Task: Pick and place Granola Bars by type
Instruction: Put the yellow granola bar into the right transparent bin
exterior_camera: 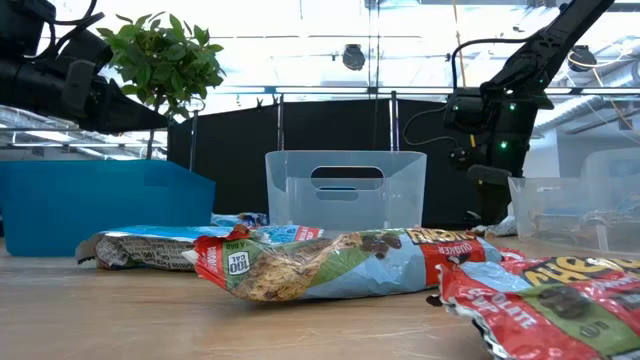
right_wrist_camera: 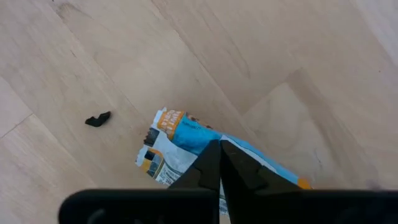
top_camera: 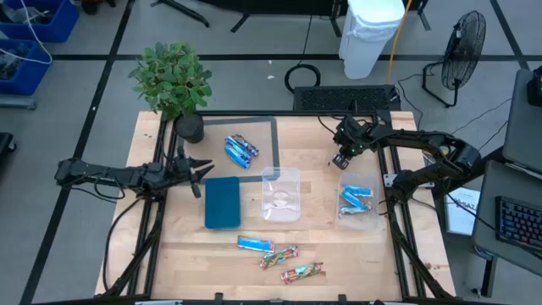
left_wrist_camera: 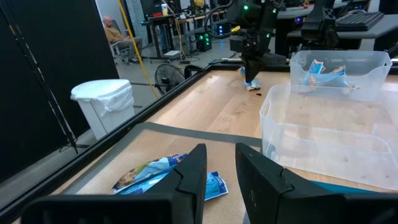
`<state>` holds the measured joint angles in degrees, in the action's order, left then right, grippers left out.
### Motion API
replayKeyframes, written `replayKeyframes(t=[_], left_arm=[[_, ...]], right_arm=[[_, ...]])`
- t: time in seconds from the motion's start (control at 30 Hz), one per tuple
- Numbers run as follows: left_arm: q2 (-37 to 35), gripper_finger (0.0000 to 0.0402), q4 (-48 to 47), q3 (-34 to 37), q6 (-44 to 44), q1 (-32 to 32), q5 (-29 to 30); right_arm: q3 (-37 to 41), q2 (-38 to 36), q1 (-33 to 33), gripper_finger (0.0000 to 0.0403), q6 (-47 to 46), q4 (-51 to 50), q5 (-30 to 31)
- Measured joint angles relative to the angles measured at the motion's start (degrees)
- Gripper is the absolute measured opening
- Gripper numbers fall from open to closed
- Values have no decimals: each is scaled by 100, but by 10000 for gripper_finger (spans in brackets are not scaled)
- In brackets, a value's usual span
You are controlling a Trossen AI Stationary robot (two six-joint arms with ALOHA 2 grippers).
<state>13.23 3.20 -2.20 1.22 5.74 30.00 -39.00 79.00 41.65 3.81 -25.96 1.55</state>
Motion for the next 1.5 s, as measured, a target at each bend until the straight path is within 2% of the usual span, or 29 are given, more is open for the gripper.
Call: replayKeyframes(t=[0.23,0.53,0.73,0.97,1.13,1.5], left_arm=[[1,93,2,1,1,2,0],[-2,93,2,1,-1,1,0],[1,93,1,-1,1,0,0],[1,93,2,-1,1,1,0],[1,93,1,-1,1,1,0],[1,93,2,-1,1,0,0]], right_arm=[[0,-171,-82,36,119,34,11],[0,-367,-484,130,442,-587,36],[0,-365,-616,176,448,-819,933],[0,-365,-601,184,446,-784,1030],[0,-336,-599,177,445,-727,738],[-9,144,-599,176,483,-428,744]])
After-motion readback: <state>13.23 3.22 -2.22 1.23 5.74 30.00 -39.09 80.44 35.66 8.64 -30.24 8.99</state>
